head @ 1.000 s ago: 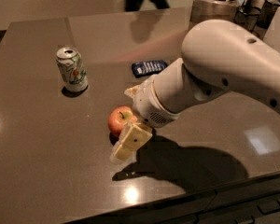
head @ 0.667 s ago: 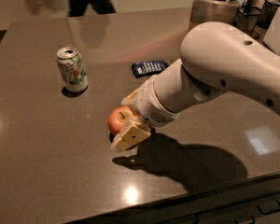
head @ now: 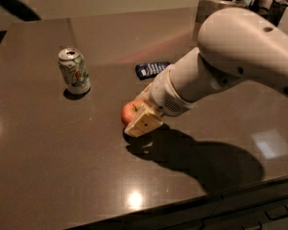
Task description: Move apple near rxbar blueberry
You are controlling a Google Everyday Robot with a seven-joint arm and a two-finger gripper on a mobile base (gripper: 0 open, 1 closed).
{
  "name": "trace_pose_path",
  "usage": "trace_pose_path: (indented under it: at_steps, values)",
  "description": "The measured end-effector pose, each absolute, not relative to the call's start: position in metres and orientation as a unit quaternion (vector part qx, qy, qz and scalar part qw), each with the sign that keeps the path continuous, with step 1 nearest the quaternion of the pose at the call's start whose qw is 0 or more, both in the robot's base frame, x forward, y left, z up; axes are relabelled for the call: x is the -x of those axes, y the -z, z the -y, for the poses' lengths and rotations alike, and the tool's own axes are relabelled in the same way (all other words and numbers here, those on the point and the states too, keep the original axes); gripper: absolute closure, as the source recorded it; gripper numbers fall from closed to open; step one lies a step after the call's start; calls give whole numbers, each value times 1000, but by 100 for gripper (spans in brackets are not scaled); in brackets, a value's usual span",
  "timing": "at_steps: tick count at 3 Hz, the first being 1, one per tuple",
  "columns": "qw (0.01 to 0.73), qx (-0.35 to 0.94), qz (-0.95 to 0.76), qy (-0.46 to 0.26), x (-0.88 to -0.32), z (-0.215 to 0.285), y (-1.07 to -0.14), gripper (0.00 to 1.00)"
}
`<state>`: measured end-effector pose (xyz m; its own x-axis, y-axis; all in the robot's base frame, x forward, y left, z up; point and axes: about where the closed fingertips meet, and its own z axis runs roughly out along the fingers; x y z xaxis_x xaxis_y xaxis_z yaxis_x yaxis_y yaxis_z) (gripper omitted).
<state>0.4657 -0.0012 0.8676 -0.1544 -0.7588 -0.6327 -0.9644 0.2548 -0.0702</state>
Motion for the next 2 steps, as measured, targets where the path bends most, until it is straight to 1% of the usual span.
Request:
trace_pose_path:
  at_steps: [1,2]
  values:
    - [293,541,-771,-162,-502,31,-881,95]
    - [301,501,-799,-144,-539,59,-890,100]
